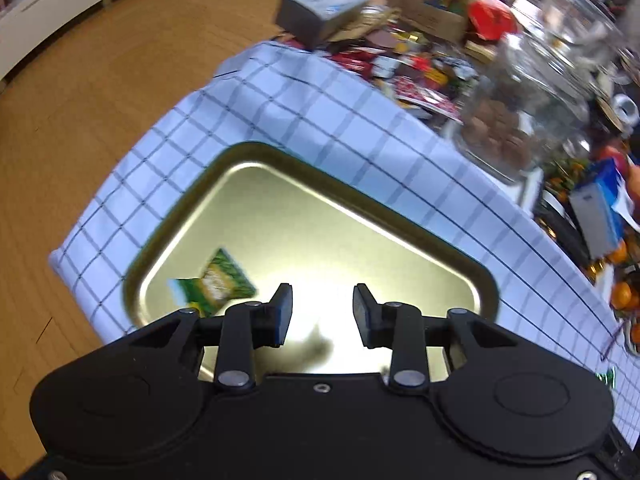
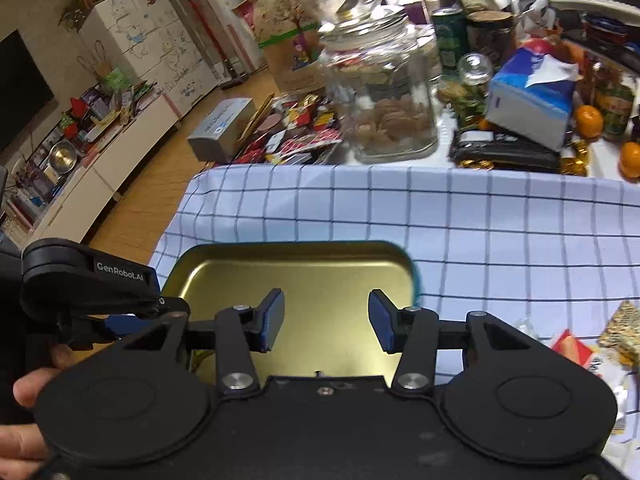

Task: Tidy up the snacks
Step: 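Lower the left tool onto the green-wrapped snack bag and close it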

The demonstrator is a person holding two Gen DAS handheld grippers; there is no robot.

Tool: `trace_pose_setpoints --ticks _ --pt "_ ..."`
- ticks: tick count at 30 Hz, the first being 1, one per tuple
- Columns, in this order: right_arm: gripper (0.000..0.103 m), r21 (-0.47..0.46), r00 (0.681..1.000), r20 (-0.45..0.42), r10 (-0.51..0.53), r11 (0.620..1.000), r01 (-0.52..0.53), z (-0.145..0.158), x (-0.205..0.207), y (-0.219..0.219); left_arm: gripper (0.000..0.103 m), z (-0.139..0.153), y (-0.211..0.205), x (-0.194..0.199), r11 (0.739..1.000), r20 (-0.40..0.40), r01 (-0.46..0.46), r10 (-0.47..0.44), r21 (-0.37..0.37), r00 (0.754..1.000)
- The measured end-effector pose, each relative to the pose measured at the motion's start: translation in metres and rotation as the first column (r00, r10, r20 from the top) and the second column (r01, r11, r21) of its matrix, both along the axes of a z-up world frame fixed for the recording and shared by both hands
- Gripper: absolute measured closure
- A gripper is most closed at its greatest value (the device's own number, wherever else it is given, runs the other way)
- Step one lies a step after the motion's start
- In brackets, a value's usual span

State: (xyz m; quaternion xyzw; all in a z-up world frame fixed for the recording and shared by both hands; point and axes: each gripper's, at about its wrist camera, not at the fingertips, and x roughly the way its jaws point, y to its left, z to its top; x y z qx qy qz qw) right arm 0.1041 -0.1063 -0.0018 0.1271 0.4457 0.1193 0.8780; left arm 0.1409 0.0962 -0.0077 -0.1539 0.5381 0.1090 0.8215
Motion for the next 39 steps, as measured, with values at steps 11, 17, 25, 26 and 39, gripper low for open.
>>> trace_pose_setpoints --ticks 11,17,25,26,39 --pt "0.053 -0.075 0.937 -0.073 -0.341 0.939 0.335 0.001 -0.002 -0.129 0.059 0.0 -0.119 -0.005 0.947 0.009 0.32 -0.32 -0.006 0.947" --pt "0.053 -0.096 0.853 -0.148 -0.501 0.866 0.491 -0.004 -0.017 -0.195 0.059 -0.01 -0.163 -0.012 0.902 -0.022 0.432 -0.432 -0.003 0.901" --pt "0.053 -0.146 0.794 -0.233 -0.562 0.827 0.543 -0.023 -0.03 -0.231 0.059 -0.023 -0.197 -0.018 0.863 -0.064 0.505 -0.504 0.001 0.861" --pt "0.053 -0.149 0.788 -0.242 -0.566 0.824 0.546 -0.025 -0.031 -0.233 0.059 -0.023 -0.199 -0.017 0.862 -0.067 0.507 -0.507 -0.005 0.86" --pt "0.053 -0.08 0.692 -0.444 -0.569 0.795 0.602 -0.061 -0.033 -0.246 0.059 -0.029 -0.198 -0.006 0.874 -0.099 0.482 -0.486 -0.065 0.868"
